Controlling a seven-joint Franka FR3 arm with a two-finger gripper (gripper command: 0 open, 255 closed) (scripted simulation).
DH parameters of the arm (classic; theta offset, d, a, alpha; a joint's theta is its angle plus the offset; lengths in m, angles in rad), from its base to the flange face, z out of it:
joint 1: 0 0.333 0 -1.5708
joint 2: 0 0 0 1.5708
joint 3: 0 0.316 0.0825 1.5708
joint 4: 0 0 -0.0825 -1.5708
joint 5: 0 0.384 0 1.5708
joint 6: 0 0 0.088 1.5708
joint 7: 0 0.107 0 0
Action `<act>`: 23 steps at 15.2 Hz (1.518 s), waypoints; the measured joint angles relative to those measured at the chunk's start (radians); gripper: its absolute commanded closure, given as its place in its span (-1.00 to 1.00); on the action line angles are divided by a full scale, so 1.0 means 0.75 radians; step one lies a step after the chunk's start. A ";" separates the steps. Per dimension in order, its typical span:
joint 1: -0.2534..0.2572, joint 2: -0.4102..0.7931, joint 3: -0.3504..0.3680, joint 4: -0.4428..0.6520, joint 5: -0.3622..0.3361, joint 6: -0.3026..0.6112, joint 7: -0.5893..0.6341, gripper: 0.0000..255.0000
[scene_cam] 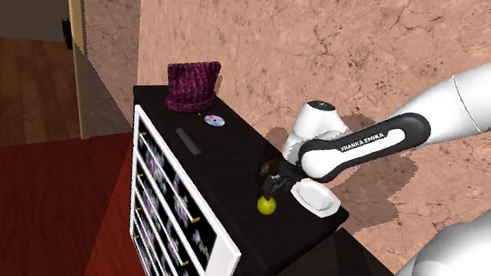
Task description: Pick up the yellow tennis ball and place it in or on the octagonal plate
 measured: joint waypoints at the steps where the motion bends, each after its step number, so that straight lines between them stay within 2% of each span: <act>1: -0.015 0.062 0.000 0.013 -0.027 0.048 0.013 -1.00; 9: -0.039 0.254 0.009 0.010 -0.132 0.237 0.104 -1.00; 16: -0.043 0.283 0.005 0.014 -0.150 0.262 0.113 -1.00; 17: -0.043 0.283 0.005 0.014 -0.150 0.262 0.113 1.00; 23: -0.044 0.283 0.005 0.014 -0.150 0.262 0.113 1.00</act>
